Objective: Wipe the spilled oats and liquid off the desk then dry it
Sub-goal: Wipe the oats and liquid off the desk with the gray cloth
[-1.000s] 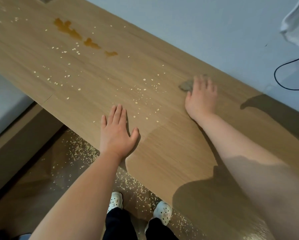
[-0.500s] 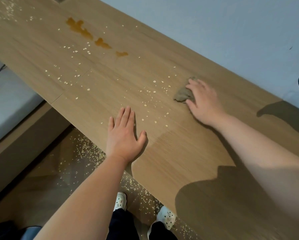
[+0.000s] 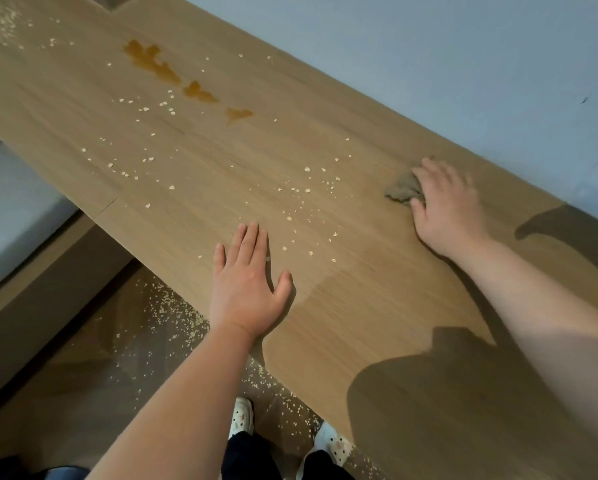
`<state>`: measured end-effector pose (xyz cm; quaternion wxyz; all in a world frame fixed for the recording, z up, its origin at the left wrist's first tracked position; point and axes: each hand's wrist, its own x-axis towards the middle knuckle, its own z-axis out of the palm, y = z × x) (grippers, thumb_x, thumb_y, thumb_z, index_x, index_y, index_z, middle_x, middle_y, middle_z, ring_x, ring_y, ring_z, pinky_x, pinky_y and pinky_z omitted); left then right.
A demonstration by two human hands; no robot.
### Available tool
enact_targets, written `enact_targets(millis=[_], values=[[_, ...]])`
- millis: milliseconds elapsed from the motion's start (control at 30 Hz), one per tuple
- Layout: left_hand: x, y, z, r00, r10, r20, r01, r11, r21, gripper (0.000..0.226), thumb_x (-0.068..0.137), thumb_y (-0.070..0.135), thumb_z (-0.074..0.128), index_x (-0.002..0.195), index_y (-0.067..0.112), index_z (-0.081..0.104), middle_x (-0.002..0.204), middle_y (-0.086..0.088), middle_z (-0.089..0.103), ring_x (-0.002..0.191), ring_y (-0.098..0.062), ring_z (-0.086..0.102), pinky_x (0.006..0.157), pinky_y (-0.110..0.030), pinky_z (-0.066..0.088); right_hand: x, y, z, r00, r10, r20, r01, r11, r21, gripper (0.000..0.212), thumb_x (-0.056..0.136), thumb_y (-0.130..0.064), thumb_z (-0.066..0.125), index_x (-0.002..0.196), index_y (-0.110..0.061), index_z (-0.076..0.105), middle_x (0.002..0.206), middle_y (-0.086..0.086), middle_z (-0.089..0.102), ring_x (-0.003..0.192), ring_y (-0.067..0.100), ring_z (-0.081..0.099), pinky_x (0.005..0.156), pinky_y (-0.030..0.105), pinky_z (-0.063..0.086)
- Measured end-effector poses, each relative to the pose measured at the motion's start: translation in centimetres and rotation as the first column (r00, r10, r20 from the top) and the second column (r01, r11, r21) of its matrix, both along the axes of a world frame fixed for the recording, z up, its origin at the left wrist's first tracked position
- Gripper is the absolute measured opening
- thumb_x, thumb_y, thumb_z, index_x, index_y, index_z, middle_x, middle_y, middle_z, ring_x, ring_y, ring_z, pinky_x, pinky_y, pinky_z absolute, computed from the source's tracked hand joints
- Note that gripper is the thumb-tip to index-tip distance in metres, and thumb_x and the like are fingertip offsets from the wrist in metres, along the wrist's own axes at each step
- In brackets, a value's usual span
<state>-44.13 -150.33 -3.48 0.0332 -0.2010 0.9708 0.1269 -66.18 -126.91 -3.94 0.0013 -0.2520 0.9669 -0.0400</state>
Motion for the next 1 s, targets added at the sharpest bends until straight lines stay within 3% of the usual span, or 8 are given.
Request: enact_targets(millis=[67, 133, 500, 633, 767, 833, 933, 1000], values=[[0.0, 0.0, 0.0, 1.000, -0.004, -0.002, 0.004, 1.000, 0.003, 0.087, 0.083, 0.061, 0.011, 0.156, 0.013, 0.016, 0.164, 0.002, 0.006, 0.150, -0.011, -0.006, 0.122, -0.038, -0.006, -2.0, -0.6, -0.1, 0.966, -0.258, 0.001, 0.258, 0.965, -0.049, 0.054, 0.099, -0.026, 0.043, 0.148, -0.007, 0.033, 0.156, 0.016, 0.030, 0.144, 0.034, 0.026, 0.118, 0.052, 0.021], [0.0, 0.0, 0.1, 1.000, -0.001, -0.002, 0.001, 1.000, 0.002, 0.087, 0.083, 0.061, 0.011, 0.156, 0.013, 0.016, 0.164, 0.002, 0.006, 0.150, -0.011, -0.007, 0.122, -0.039, -0.006, -2.2, -2.8, -0.7, 0.926, -0.377, -0.031, 0.375, 0.925, -0.069, 0.053, 0.099, -0.024, 0.041, 0.147, -0.004, 0.032, 0.156, 0.019, 0.030, 0.143, 0.036, 0.026, 0.117, 0.049, 0.023], [0.1, 0.0, -0.1, 1.000, -0.010, -0.017, 0.009, 1.000, -0.015, 0.087, 0.084, 0.061, 0.014, 0.155, 0.012, 0.019, 0.163, 0.001, 0.009, 0.150, -0.012, -0.004, 0.120, -0.038, -0.006, -5.9, -12.4, 0.0, 0.929, -0.369, 0.014, 0.364, 0.907, -0.212, 0.038, 0.099, -0.025, 0.042, 0.133, -0.008, 0.049, 0.141, 0.013, 0.048, 0.129, 0.034, 0.040, 0.103, 0.042, 0.033], [0.0, 0.1, -0.1, 1.000, -0.005, -0.027, 0.004, 1.000, -0.018, 0.086, 0.084, 0.061, 0.016, 0.155, 0.012, 0.021, 0.163, 0.000, 0.011, 0.150, -0.013, -0.002, 0.121, -0.040, -0.003, -2.0, -14.1, -0.1, 0.999, -0.044, 0.013, 0.045, 0.944, -0.328, 0.036, 0.097, -0.021, 0.046, 0.131, -0.012, 0.053, 0.135, 0.010, 0.056, 0.126, 0.030, 0.045, 0.103, 0.041, 0.038], [0.0, 0.1, 0.0, 1.000, 0.003, -0.022, -0.003, 1.000, -0.015, 0.087, 0.082, 0.060, 0.013, 0.155, 0.013, 0.020, 0.164, 0.002, 0.009, 0.150, -0.011, -0.003, 0.121, -0.038, -0.004, -0.5, -11.9, 0.2, 0.898, 0.430, 0.097, -0.375, 0.861, -0.343, 0.039, 0.098, -0.015, 0.047, 0.136, -0.013, 0.051, 0.142, 0.008, 0.051, 0.132, 0.027, 0.042, 0.113, 0.043, 0.032], [0.0, 0.1, -0.1, 1.000, 0.005, -0.024, -0.006, 1.000, -0.013, 0.088, 0.082, 0.060, 0.013, 0.155, 0.013, 0.022, 0.164, 0.002, 0.010, 0.150, -0.011, -0.003, 0.121, -0.039, -0.004, -3.3, -10.5, 0.6, 0.930, 0.346, 0.124, -0.286, 0.893, -0.347, 0.037, 0.097, -0.012, 0.048, 0.134, -0.009, 0.052, 0.137, 0.014, 0.054, 0.128, 0.030, 0.046, 0.108, 0.039, 0.034], [0.0, 0.0, -0.1, 1.000, 0.005, -0.017, -0.005, 1.000, -0.017, 0.088, 0.082, 0.060, 0.012, 0.155, 0.013, 0.021, 0.164, 0.002, 0.009, 0.150, -0.011, -0.003, 0.121, -0.038, -0.005, -6.7, -8.1, 1.0, 0.984, -0.074, 0.161, 0.130, 0.919, -0.373, 0.041, 0.100, -0.019, 0.044, 0.139, -0.006, 0.048, 0.140, 0.018, 0.051, 0.131, 0.033, 0.044, 0.109, 0.038, 0.033], [0.0, 0.0, -0.1, 1.000, 0.001, -0.015, -0.001, 1.000, -0.020, 0.088, 0.082, 0.061, 0.011, 0.156, 0.013, 0.020, 0.164, 0.002, 0.008, 0.150, -0.011, -0.004, 0.121, -0.038, -0.005, -4.5, -7.9, 1.0, 0.984, -0.076, 0.163, 0.133, 0.917, -0.376, 0.041, 0.100, -0.018, 0.044, 0.140, -0.007, 0.047, 0.142, 0.016, 0.050, 0.133, 0.032, 0.043, 0.110, 0.038, 0.032]])
